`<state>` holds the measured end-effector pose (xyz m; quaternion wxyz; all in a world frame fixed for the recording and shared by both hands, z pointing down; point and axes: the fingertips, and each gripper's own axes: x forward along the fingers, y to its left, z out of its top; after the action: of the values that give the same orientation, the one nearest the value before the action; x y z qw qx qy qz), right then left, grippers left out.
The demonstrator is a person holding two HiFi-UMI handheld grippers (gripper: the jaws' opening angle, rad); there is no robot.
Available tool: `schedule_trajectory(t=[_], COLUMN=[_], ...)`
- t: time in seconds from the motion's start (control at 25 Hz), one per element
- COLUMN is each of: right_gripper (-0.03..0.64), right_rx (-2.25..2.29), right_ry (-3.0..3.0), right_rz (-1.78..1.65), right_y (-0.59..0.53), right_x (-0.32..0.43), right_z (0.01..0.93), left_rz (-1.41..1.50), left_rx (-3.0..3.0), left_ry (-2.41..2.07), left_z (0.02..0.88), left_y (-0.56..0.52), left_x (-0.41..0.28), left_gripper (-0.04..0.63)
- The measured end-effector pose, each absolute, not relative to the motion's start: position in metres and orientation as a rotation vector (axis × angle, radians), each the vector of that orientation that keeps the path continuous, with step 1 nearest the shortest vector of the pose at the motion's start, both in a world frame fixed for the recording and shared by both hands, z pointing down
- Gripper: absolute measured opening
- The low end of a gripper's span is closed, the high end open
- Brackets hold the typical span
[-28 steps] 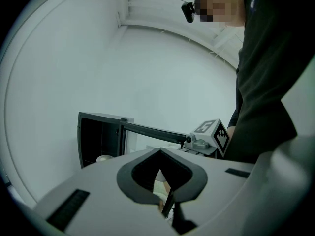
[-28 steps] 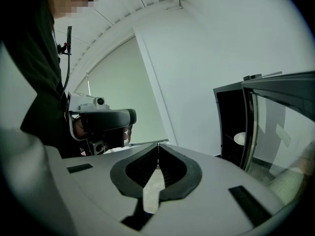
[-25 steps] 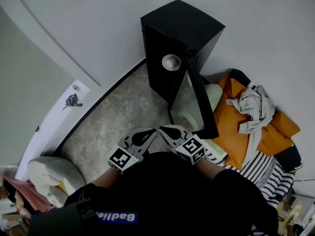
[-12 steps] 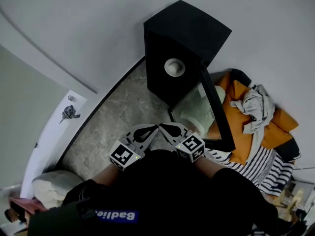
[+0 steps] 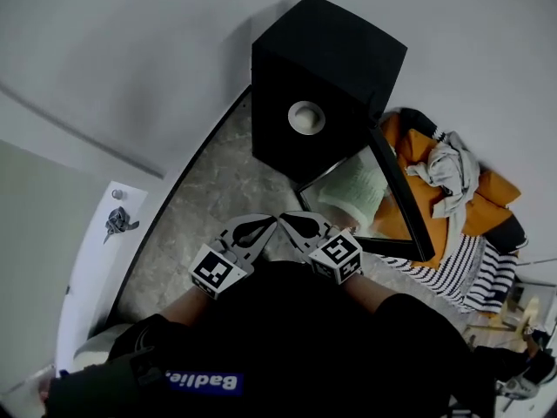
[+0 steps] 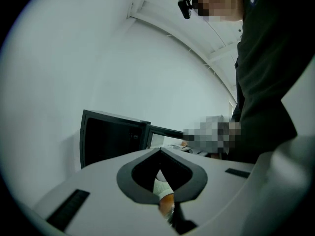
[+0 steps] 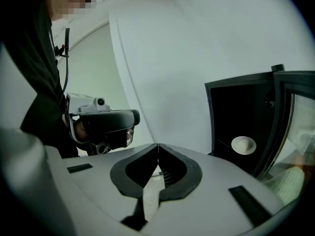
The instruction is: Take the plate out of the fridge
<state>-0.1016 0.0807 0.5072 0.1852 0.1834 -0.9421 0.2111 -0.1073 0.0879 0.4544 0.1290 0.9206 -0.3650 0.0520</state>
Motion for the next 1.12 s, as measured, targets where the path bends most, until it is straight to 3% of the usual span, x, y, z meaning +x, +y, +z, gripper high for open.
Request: schedule_trajectory(t=[1.12], right_gripper=[0.011], right_rx=[0.569], right_ry=[-2.721], right_rz=[0.595], right_y=[-0.011], right_x=[-0.069], right_z=[0.497], left_rz=[0.254], left_rx=[2.605], left_ry=[-1.124], left_z=[0.472], left_y=[-0.017], left_x=[-0.094], left_gripper=[0.006])
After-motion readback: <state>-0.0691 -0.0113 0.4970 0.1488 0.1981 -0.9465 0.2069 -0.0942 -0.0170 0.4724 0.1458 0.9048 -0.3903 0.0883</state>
